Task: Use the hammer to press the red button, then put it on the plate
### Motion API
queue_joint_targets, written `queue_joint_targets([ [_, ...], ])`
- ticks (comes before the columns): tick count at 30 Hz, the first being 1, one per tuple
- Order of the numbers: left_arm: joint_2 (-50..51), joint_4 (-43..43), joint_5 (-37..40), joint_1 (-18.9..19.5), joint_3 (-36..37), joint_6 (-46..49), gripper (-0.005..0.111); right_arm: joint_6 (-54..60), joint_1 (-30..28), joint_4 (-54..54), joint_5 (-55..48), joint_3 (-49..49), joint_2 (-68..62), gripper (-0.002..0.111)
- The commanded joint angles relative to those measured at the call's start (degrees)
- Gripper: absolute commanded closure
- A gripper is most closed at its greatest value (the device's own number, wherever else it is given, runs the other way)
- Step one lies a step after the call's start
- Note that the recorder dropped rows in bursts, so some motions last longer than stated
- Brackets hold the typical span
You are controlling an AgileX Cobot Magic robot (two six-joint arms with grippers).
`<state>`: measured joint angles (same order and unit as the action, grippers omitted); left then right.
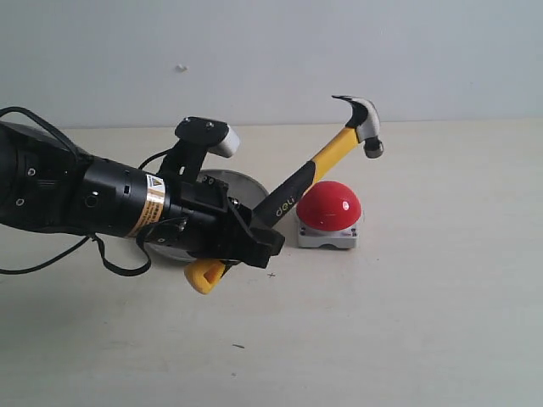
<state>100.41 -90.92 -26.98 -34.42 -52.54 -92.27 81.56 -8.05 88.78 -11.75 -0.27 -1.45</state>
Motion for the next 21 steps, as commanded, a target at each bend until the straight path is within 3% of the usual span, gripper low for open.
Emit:
queue_joint_targets([
  [1,-1.21,2.28,-0.11,-0.28,-0.49,-0.03,0.107,-2.81,0.05,5.57,15.29,0.27,0.72,0.108],
  [4,-1.21,2.28,-0.11,-0.28,-0.49,-0.03,0.107,-1.78,0.05,8.98,16.89,0.27,0.72,0.108],
  [10,-1.21,2.26,-0.11,-0.28,-0.49,0.23,0.107,4.05,0.05,7.73,2.61,0.27,0.72,0.108],
  [15,-1.21,2.13,2.55,-0.28,-0.49,-0.2,0.107,2.14,0.05,8.09,2.25,0.27,0.72,0.108],
  [21,-1.21,2.49,7.86,-0.28,-0.49,-7.15,0.107,1.66,0.05,7.7,2.12,0.27,0.72,0.108],
])
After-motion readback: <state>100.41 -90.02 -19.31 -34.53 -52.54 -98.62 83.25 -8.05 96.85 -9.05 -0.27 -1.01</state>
